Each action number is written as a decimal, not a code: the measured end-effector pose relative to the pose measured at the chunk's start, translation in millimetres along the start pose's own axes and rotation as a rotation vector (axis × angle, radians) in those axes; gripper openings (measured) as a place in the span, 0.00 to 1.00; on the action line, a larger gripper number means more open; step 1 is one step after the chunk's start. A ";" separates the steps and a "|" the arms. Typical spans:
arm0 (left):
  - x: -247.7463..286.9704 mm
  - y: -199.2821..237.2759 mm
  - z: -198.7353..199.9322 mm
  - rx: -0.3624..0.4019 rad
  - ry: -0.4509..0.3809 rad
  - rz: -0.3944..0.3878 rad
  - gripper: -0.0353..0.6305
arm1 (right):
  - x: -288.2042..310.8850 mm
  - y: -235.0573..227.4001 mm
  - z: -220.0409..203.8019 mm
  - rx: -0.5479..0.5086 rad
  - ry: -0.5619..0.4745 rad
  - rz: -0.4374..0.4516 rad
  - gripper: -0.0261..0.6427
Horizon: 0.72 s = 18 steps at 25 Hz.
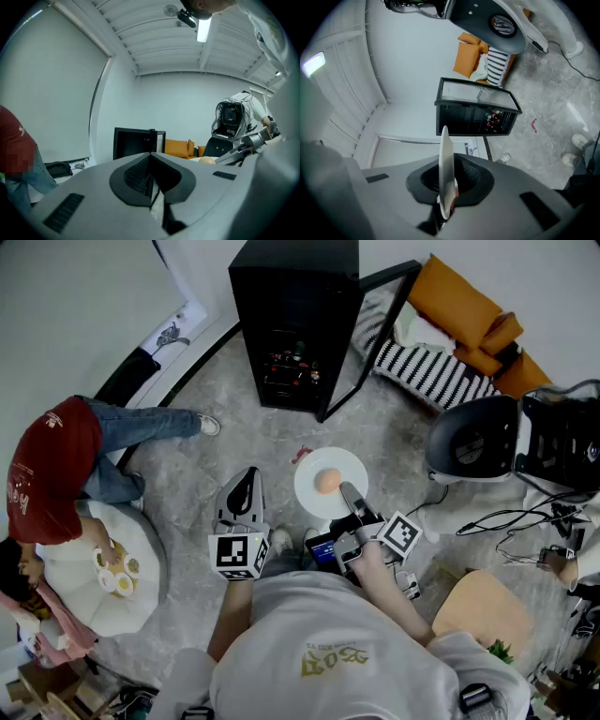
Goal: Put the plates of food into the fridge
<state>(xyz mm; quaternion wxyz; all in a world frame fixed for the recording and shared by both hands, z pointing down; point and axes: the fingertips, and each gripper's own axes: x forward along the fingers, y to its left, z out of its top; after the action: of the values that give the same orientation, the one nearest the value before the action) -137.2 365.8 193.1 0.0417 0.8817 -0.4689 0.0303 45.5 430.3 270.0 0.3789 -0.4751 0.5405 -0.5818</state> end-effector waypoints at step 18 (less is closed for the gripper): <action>15.6 -13.3 -2.0 0.000 -0.001 0.023 0.06 | 5.1 -2.7 16.2 0.022 0.039 0.010 0.07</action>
<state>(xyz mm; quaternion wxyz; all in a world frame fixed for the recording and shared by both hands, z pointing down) -117.5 360.5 195.9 0.0408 0.8764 -0.4789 0.0302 59.9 421.4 272.8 0.3764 -0.4570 0.5436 -0.5950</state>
